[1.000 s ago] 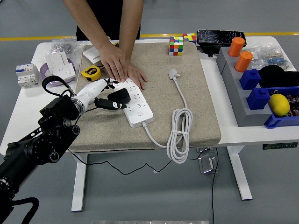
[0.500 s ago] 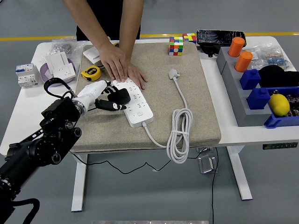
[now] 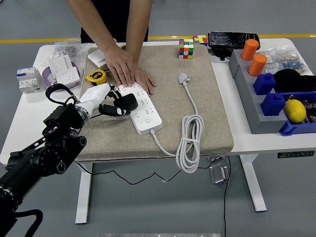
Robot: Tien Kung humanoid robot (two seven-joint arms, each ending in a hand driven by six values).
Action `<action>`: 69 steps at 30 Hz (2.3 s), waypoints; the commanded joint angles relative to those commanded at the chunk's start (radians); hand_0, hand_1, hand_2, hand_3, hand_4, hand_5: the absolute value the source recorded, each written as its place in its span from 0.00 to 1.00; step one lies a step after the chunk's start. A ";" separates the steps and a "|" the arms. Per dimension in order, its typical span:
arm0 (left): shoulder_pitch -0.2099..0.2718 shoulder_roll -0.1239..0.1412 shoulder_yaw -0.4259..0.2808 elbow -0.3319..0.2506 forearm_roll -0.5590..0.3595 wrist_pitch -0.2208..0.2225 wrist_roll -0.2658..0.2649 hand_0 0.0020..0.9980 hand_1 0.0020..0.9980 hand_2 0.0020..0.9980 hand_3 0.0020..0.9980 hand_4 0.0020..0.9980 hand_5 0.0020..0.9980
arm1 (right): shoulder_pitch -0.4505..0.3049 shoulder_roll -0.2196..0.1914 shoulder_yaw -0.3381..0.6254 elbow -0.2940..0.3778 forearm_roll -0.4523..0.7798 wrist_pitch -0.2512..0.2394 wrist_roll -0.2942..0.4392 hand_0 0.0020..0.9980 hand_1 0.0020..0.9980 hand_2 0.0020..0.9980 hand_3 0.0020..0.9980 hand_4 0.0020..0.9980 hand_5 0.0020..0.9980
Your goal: Pick up the plug,place it near the board,insert it into the board,press the button
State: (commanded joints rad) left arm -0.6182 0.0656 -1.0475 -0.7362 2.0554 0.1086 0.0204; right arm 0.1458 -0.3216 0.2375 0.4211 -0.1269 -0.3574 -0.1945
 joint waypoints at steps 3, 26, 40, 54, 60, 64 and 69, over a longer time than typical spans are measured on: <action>0.000 -0.001 0.000 0.005 -0.002 0.005 -0.001 0.55 0.65 0.56 0.54 1.00 0.35 | 0.000 0.000 0.000 0.000 0.000 0.000 0.000 0.89 0.81 0.77 0.81 1.00 1.00; -0.008 -0.009 -0.005 0.021 -0.008 0.030 -0.008 0.47 0.57 0.52 0.48 0.78 0.28 | 0.003 0.000 0.000 0.000 0.000 0.000 -0.001 0.89 0.81 0.77 0.81 1.00 1.00; -0.003 -0.010 -0.003 0.020 -0.024 0.018 -0.015 0.45 0.57 0.48 0.45 0.70 0.23 | 0.001 0.000 -0.002 0.000 0.001 0.000 -0.001 0.89 0.81 0.77 0.81 1.00 1.00; 0.004 -0.008 -0.006 0.009 -0.041 0.003 -0.018 0.45 0.57 0.45 0.41 0.65 0.20 | -0.001 0.001 -0.002 0.000 0.001 0.000 -0.001 0.89 0.81 0.77 0.81 1.00 1.00; 0.009 -0.005 -0.010 -0.003 -0.062 -0.010 -0.016 0.45 0.57 0.44 0.39 0.63 0.21 | -0.001 0.000 0.000 0.000 0.001 -0.001 -0.001 0.89 0.81 0.77 0.81 1.00 1.00; 0.013 -0.003 -0.024 -0.013 -0.095 -0.020 -0.023 0.45 0.57 0.44 0.39 0.63 0.21 | -0.001 0.001 0.000 0.000 0.001 -0.001 -0.001 0.89 0.81 0.77 0.81 1.00 1.00; 0.015 -0.002 -0.033 -0.023 -0.116 -0.029 -0.026 0.45 0.57 0.44 0.37 0.62 0.20 | 0.000 0.002 0.001 0.000 0.000 -0.001 -0.001 0.89 0.81 0.77 0.81 1.00 1.00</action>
State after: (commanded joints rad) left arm -0.6031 0.0640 -1.0801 -0.7595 1.9398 0.0792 -0.0059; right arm 0.1460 -0.3200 0.2388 0.4209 -0.1265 -0.3579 -0.1953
